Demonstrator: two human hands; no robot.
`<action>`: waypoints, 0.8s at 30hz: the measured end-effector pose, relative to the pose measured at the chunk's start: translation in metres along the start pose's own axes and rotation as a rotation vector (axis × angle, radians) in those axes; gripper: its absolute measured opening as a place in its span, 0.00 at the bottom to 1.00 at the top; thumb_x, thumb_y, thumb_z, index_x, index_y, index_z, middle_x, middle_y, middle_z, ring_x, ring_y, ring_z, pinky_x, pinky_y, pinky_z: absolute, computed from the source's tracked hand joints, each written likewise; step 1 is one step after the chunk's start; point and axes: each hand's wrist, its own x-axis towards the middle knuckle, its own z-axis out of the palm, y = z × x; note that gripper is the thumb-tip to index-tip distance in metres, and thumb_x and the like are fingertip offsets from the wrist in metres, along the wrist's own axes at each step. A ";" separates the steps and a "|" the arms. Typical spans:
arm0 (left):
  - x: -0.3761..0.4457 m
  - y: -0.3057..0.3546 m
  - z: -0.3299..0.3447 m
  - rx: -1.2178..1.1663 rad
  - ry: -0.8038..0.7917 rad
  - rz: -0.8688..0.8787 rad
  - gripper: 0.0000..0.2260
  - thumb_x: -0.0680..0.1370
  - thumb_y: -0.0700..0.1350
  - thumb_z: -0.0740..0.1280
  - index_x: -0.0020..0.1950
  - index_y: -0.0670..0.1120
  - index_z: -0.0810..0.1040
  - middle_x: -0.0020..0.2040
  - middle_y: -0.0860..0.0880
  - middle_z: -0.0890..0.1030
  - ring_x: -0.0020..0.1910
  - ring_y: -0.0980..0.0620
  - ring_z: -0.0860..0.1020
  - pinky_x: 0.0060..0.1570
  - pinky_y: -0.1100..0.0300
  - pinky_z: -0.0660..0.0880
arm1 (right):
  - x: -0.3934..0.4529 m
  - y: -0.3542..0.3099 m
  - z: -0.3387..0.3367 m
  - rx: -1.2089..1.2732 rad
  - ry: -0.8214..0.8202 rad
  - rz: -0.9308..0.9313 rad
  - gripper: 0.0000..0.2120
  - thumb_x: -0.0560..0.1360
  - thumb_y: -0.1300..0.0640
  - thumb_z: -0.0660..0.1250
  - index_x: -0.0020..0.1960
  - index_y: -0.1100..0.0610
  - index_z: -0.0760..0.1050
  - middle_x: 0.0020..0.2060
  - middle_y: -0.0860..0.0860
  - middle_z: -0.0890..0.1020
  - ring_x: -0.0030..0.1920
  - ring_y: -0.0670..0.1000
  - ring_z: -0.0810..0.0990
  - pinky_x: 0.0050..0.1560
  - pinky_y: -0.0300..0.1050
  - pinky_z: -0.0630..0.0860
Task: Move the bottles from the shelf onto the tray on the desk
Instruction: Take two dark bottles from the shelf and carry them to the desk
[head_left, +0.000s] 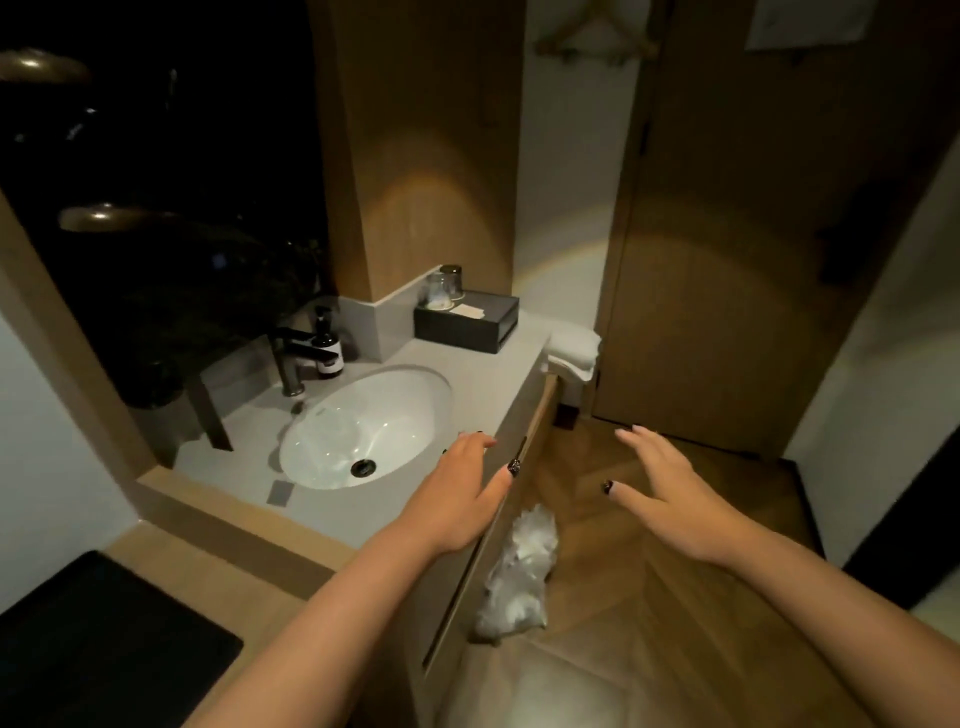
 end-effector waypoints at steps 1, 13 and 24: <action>0.010 0.007 0.008 -0.008 -0.009 0.000 0.23 0.81 0.54 0.57 0.73 0.47 0.61 0.74 0.48 0.63 0.74 0.52 0.60 0.69 0.60 0.57 | 0.003 0.009 -0.006 -0.004 0.000 0.003 0.31 0.79 0.44 0.58 0.77 0.49 0.50 0.78 0.46 0.48 0.77 0.48 0.44 0.76 0.50 0.49; 0.157 0.017 0.052 -0.032 -0.042 0.043 0.23 0.81 0.54 0.57 0.74 0.48 0.60 0.78 0.48 0.58 0.78 0.53 0.46 0.73 0.56 0.52 | 0.115 0.075 -0.021 0.009 -0.022 0.026 0.34 0.79 0.42 0.58 0.78 0.49 0.45 0.78 0.47 0.48 0.77 0.49 0.43 0.75 0.50 0.50; 0.382 -0.004 0.071 0.018 -0.127 0.091 0.29 0.81 0.55 0.56 0.78 0.51 0.49 0.79 0.50 0.53 0.77 0.51 0.52 0.74 0.51 0.56 | 0.319 0.140 -0.059 -0.164 0.040 0.113 0.34 0.79 0.43 0.58 0.78 0.51 0.47 0.78 0.49 0.47 0.78 0.51 0.43 0.74 0.51 0.53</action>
